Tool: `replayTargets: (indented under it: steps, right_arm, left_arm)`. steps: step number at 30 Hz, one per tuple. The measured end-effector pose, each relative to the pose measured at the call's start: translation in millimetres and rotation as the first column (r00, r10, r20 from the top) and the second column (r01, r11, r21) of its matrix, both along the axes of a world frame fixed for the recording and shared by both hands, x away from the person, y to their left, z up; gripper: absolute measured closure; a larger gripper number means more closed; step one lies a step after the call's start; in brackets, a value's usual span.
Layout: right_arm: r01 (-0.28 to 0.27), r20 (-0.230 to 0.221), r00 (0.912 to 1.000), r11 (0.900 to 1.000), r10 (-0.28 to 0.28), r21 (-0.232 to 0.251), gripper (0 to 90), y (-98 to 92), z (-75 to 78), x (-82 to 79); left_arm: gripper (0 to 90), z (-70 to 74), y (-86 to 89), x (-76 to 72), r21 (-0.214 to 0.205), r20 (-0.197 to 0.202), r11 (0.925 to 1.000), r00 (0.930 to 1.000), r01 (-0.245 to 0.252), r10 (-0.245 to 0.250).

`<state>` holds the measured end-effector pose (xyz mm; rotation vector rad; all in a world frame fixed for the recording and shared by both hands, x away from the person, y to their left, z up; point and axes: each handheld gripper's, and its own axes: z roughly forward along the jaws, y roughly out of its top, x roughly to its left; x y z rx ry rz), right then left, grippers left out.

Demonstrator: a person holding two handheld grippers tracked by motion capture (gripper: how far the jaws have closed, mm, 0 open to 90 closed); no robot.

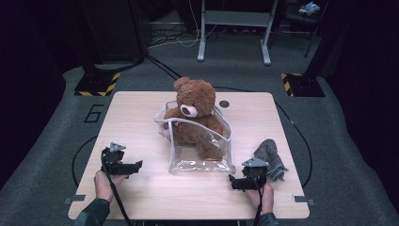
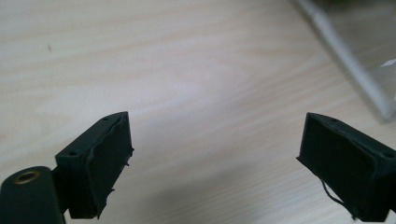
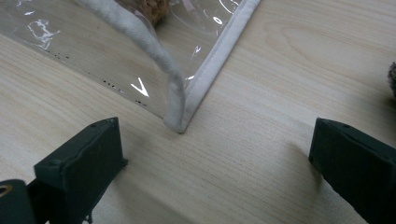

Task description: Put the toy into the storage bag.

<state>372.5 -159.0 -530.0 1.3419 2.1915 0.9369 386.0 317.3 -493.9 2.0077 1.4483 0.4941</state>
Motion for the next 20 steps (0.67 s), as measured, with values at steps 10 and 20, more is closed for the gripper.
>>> replayTargets:
  steps: [10,20]
  right_arm:
    - [-0.009,-0.002,1.0000,1.0000,0.009,0.000,2.2,-0.4,0.1,0.0]
    - [-0.008,-0.002,1.0000,1.0000,0.008,0.000,2.2,-0.2,0.1,-0.1]
  left_arm:
    - [7.3,-35.0,2.6,-12.0,0.011,0.081,0.9990,0.9958,-0.044,0.043]
    - [7.3,-38.0,3.2,-15.6,0.006,0.111,0.9981,0.9920,-0.061,0.060]
